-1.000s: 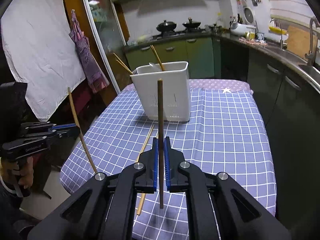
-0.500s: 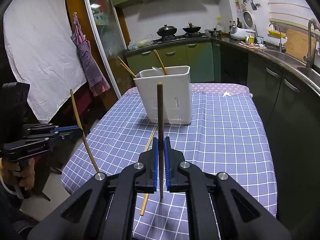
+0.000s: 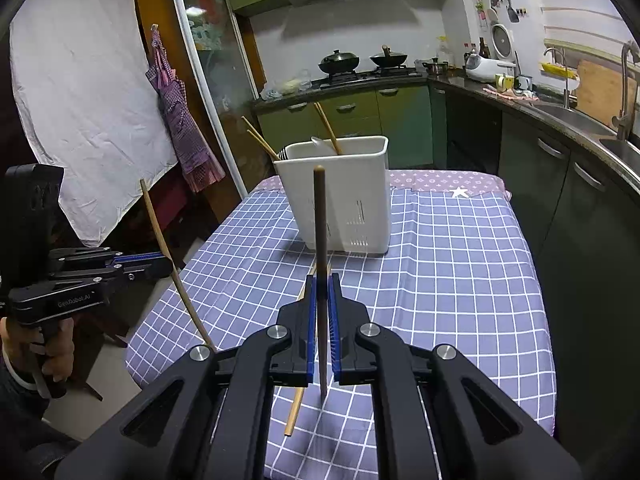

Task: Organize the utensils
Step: 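Carry both held chopsticks upright over the white holder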

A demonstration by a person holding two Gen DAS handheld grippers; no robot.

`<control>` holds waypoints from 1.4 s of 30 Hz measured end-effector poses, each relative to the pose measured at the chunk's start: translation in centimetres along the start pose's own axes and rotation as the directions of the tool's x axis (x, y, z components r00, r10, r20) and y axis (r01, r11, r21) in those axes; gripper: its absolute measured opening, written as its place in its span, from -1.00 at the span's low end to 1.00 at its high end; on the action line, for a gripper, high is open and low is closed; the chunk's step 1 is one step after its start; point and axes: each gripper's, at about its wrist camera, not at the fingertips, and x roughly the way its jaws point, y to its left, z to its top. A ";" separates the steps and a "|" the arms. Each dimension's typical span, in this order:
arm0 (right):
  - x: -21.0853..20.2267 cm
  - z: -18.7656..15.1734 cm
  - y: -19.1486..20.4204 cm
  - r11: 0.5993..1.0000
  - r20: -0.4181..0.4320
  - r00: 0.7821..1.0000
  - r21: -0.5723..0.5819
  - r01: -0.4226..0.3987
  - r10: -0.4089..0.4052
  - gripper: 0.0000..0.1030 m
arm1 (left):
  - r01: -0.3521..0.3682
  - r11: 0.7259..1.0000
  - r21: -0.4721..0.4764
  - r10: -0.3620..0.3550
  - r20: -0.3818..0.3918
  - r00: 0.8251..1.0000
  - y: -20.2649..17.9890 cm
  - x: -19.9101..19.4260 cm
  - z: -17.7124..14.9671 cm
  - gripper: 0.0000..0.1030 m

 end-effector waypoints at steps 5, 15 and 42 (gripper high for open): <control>-0.1 -0.1 0.1 1.000 -0.001 1.000 -0.003 -0.001 0.001 -0.87 | 0.020 1.000 -0.003 -0.020 -0.003 1.000 -0.1 0.1 1.5 -0.87; 0.1 -0.1 -1.3 1.000 -0.003 1.000 0.029 0.000 0.001 -0.87 | 0.030 0.999 0.016 -0.031 0.087 0.996 -0.5 -1.4 8.1 -0.87; 0.2 0.1 -2.6 0.998 0.012 1.000 0.057 -0.015 0.014 -0.87 | -0.107 0.994 -0.015 0.108 0.175 0.979 1.1 5.1 20.6 -0.87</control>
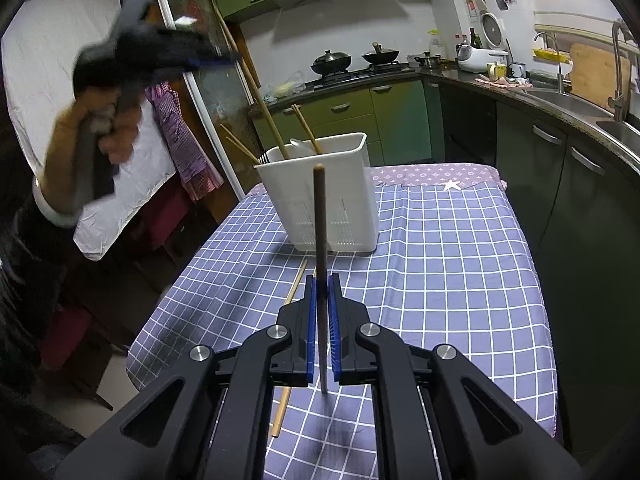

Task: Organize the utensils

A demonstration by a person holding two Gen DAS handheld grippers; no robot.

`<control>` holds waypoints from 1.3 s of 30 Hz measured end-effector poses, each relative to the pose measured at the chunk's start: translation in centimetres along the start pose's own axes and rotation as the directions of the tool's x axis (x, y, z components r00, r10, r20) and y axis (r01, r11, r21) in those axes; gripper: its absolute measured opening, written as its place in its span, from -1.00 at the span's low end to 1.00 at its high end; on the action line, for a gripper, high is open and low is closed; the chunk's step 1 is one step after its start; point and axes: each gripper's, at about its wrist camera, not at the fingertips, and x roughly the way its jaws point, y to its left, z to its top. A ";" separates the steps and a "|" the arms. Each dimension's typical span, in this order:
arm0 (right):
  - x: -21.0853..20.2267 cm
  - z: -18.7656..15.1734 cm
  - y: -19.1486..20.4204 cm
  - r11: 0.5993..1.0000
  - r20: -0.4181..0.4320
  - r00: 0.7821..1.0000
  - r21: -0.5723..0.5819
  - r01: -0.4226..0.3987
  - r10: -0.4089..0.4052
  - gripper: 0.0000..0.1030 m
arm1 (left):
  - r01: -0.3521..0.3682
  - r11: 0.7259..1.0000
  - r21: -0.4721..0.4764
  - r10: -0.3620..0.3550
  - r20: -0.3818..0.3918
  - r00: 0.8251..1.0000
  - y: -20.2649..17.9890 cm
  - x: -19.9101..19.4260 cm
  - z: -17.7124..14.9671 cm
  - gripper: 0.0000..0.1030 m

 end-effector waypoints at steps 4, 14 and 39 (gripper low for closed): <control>-0.5 1.4 0.6 1.000 0.024 1.000 -0.019 -0.007 0.008 -0.87 | -0.020 1.000 -0.012 0.019 -0.058 0.998 0.8 1.9 -2.2 -0.87; -3.2 12.7 3.4 0.997 0.322 0.947 -0.072 0.038 -0.013 -0.87 | 0.021 0.999 -0.040 -0.019 0.059 0.998 1.6 -4.8 -4.7 -0.65; 11.3 10.3 1.2 0.995 -0.251 0.968 -0.096 -0.001 -0.023 -0.33 | 0.079 0.994 -0.071 -0.087 -0.115 0.990 3.8 -8.0 -12.3 -0.52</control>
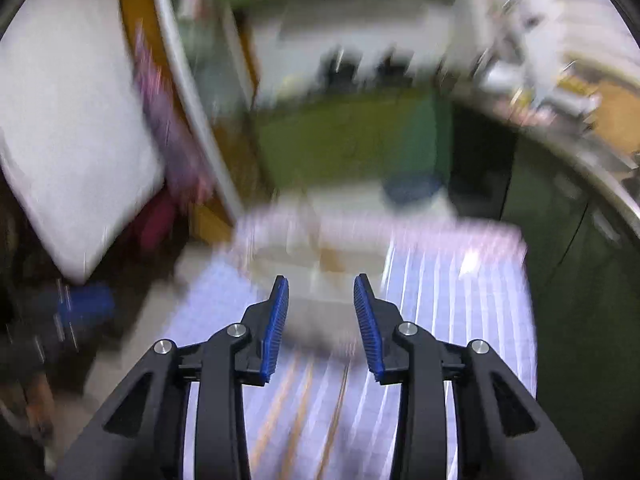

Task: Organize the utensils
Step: 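Open the right tool to drop its chopstick into the holder, then grasp a chopstick with the right tool while the left tool closes on another chopstick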

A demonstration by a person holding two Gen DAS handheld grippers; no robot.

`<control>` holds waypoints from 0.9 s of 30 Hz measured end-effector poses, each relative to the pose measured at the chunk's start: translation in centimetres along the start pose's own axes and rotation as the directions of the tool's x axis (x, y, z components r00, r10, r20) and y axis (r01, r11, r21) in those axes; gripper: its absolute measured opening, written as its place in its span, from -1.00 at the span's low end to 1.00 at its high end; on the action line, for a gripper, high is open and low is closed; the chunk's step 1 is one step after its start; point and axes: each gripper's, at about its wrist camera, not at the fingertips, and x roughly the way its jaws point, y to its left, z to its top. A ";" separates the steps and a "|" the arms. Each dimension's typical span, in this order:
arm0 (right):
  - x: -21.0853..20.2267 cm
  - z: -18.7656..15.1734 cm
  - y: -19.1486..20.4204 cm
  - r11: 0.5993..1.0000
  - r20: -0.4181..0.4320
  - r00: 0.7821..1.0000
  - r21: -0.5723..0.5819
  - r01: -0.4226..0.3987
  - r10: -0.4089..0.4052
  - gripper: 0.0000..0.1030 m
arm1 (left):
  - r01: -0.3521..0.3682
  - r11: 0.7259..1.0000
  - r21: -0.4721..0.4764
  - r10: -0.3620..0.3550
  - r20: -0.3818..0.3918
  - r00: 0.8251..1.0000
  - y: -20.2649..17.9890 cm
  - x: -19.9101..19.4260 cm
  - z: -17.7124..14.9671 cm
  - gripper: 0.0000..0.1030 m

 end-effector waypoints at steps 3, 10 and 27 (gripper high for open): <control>4.3 -2.9 0.0 0.998 -0.186 0.981 -0.041 0.049 -0.056 -0.38 | 0.003 1.000 0.015 -0.003 0.008 1.000 -0.7 -0.3 -0.1 -0.52; 10.5 -5.7 -0.7 0.995 -0.396 0.913 -0.041 0.089 -0.098 -0.49 | 0.006 0.999 0.053 -0.007 0.013 1.000 -2.1 -1.1 -0.6 -0.48; 15.8 -5.8 0.3 0.984 -0.512 0.841 -0.120 0.133 -0.176 -0.82 | -0.047 0.997 -0.057 0.022 -0.378 0.926 -1.6 9.7 -4.9 -0.46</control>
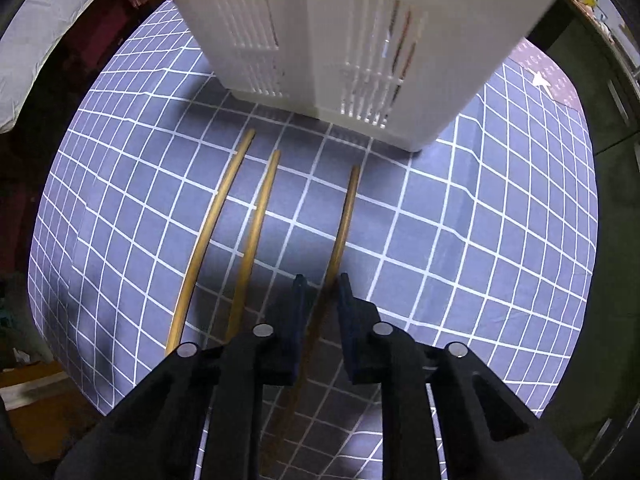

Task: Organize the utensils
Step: 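Grasp a chopstick with the right tool while the left tool closes on another chopstick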

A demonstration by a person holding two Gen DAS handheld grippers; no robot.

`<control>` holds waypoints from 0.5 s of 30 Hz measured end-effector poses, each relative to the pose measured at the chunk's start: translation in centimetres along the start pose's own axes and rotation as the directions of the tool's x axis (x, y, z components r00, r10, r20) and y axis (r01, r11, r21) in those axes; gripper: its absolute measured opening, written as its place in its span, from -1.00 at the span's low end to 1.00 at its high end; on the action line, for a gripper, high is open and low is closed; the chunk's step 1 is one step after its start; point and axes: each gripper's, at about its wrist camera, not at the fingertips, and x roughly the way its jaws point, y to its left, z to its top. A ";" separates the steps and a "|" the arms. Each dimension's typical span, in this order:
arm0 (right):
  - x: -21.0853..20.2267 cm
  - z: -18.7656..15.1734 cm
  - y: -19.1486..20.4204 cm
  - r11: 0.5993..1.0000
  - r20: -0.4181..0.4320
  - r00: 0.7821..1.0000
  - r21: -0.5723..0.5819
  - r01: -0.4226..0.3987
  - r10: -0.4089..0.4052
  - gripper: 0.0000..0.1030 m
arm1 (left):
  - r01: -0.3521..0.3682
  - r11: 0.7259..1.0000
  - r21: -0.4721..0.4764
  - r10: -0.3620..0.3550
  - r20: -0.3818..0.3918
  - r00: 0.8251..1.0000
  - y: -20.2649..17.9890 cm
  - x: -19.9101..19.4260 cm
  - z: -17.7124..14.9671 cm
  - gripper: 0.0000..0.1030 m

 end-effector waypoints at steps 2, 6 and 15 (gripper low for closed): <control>0.0 0.0 0.0 1.000 0.004 1.000 -0.001 -0.009 0.009 -0.84 | 0.024 0.999 -0.027 -0.025 -0.056 0.998 0.1 1.6 0.1 -0.46; -0.4 -0.6 -1.4 0.998 0.017 0.998 0.032 -0.060 0.060 -0.87 | 0.025 0.999 -0.049 -0.030 -0.107 0.994 0.2 3.7 0.1 -0.46; -6.5 -4.4 -4.6 0.991 0.202 0.974 0.062 -0.121 0.106 -0.87 | -0.040 0.997 -0.071 0.026 -0.194 0.981 -0.6 7.4 1.9 -0.46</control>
